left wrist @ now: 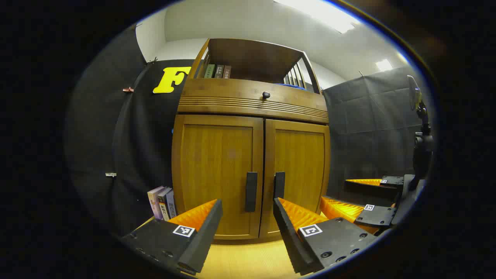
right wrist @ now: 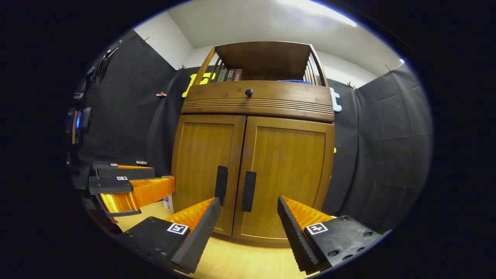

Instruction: Open the right door of the double-door shoe cabinet with the right hand, and open the left door with the left hand.

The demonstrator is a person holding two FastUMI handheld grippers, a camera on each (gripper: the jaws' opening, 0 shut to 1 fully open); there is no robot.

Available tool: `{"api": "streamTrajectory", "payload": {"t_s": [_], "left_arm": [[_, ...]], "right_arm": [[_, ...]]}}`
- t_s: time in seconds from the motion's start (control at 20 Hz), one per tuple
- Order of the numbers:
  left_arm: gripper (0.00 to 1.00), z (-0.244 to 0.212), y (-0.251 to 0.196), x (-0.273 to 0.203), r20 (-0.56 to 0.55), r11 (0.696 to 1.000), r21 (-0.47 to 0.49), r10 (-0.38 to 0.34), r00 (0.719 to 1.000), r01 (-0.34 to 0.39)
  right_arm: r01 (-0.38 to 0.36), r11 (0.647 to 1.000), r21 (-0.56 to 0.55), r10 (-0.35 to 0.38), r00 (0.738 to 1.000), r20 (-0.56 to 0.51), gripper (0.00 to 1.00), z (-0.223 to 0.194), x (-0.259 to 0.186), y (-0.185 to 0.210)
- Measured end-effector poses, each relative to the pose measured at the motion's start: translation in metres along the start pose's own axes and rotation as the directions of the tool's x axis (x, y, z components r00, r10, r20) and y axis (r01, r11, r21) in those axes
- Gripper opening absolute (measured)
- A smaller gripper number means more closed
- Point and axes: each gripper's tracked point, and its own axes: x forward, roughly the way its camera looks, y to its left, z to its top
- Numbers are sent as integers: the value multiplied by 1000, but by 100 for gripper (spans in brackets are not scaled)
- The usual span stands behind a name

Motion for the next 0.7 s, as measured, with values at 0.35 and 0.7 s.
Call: {"api": "streamTrajectory", "payload": {"t_s": [0.35, 0.7], "left_arm": [[81, -2, 6, 1, 1, 1000, 19, 9, 1000, -9], [82, -3, 9, 7, -8, 1000, 22, 5, 1000, -5]], "right_arm": [[-8, 1000, 15, 8, 1000, 2, 94, 0, 11, 3], [-10, 1000, 24, 10, 1000, 8, 94, -1, 22, 2]]}}
